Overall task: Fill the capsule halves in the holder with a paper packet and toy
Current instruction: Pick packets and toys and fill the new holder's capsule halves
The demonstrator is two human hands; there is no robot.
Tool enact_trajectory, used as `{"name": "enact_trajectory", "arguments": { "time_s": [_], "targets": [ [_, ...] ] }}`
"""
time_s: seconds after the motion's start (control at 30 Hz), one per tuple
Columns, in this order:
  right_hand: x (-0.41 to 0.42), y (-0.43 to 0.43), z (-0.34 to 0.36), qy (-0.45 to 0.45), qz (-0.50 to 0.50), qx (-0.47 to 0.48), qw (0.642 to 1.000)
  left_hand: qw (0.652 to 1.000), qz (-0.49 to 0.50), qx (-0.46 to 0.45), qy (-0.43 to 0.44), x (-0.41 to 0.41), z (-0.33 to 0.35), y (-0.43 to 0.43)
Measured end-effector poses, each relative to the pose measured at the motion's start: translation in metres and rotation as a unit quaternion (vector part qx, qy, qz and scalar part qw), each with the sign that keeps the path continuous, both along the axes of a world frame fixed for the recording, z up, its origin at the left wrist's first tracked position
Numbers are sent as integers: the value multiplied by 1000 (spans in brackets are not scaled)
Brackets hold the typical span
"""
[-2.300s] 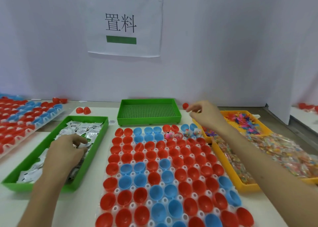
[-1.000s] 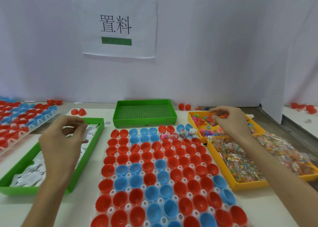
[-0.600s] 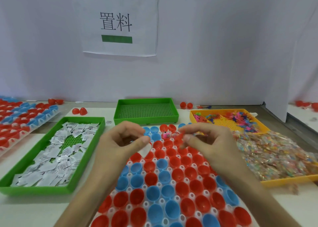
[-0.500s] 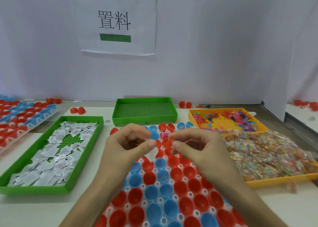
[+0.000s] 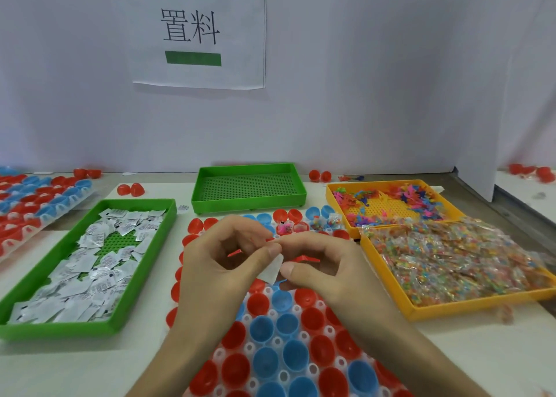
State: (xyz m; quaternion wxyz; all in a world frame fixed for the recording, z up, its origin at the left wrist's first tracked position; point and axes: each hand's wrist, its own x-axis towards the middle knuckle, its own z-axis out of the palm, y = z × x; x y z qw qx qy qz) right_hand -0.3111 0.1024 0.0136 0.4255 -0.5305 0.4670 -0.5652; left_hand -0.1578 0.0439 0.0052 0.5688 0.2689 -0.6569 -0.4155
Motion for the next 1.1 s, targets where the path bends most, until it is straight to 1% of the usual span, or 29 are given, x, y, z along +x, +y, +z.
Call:
{"name": "enact_trajectory", "arguments": {
  "time_s": [0.07, 0.17, 0.3, 0.37, 0.47, 0.57, 0.6, 0.63, 0.7, 0.77, 0.83, 0.9, 1.1],
  "targets": [
    [1, 1, 0, 3, 6, -6, 1000, 1000, 3, -7, 0, 0, 0, 1],
    [0, 0, -2, 16, -21, -25, 999, 1000, -6, 1, -8, -2, 1, 2],
    [-7, 1, 1, 23, -40, -43, 998, 995, -86, 56, -21, 1, 4, 0],
    [-9, 2, 3, 49, -55, -57, 996, 990, -109, 70, -50, 3, 6, -1],
    [-8, 4, 4, 107, -80, -62, 989, 989, -100, 89, -65, 4, 4, -2],
    [-15, 3, 13, 164, -54, -31, 985, 987, -96, 114, -60, 4, 4, -3],
    [-22, 2, 16, 196, -63, -25, 978, 987, -93, 119, -60, 5, 4, -4],
    [-33, -1, 18, 234, -96, -24, 967, 986, -89, 125, -59, 6, 5, -4],
    [-61, -6, 18, 317, -203, -15, 926, 985, -87, 135, -56, 7, 5, -6],
    [-90, -9, 13, 390, -278, 38, 877, 985, -87, 141, -53, 7, 5, -6],
    [-112, -13, 2, 435, -281, 119, 847, 984, -86, 144, -50, 7, 5, -6],
    [-123, -16, -9, 451, -261, 167, 837, 985, -83, 144, -51, 7, 3, -7],
    [-132, -18, -13, 433, -300, 133, 839, 985, -84, 145, -36, 8, -3, -11]
  ]
}}
